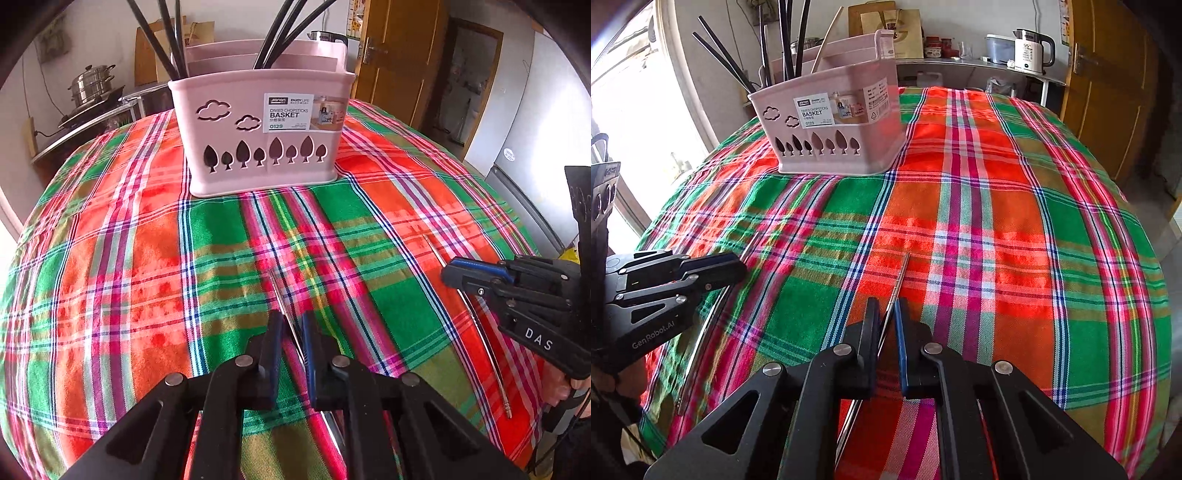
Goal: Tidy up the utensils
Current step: 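Lower both open tools around the next chopsticks on the cloth, then close the left tool on a thin chopstick while the right tool grasps another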
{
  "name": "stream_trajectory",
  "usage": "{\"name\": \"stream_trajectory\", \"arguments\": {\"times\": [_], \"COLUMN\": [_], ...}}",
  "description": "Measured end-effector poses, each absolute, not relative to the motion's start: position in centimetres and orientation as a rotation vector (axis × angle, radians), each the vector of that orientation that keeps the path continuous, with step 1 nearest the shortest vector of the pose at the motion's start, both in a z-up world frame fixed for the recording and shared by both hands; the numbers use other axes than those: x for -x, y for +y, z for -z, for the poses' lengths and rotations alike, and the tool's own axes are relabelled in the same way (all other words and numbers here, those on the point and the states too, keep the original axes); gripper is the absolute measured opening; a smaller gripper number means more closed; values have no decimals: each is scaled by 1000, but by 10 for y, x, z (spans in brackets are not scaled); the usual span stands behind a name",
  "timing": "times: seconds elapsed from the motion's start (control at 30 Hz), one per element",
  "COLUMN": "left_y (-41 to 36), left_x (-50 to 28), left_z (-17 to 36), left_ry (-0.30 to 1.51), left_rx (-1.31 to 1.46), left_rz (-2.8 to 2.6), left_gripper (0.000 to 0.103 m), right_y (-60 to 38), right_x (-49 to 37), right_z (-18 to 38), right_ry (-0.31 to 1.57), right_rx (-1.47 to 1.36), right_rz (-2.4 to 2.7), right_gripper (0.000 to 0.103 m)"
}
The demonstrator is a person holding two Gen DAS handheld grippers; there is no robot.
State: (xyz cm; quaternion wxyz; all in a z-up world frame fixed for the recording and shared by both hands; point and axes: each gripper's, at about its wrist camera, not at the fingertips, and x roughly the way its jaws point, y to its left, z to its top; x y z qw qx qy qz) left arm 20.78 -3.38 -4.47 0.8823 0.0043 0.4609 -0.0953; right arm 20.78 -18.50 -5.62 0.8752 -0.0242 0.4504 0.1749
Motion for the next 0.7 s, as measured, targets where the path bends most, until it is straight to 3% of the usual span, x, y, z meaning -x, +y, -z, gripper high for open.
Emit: {"name": "stream_trajectory", "arguments": {"times": [0.57,0.7], "left_y": [-33,-35], "left_x": [-224,-225], "left_z": [45,45], "left_ry": [999,1006], "left_rx": [41,29], "left_rz": [178,160], "left_gripper": [12,7], "right_y": [-174,-176], "right_x": [-229,-231], "right_z": [56,56], "right_ry": [968,970], "right_rx": [94,64], "right_rz": [-308,-325], "right_gripper": [8,6]}}
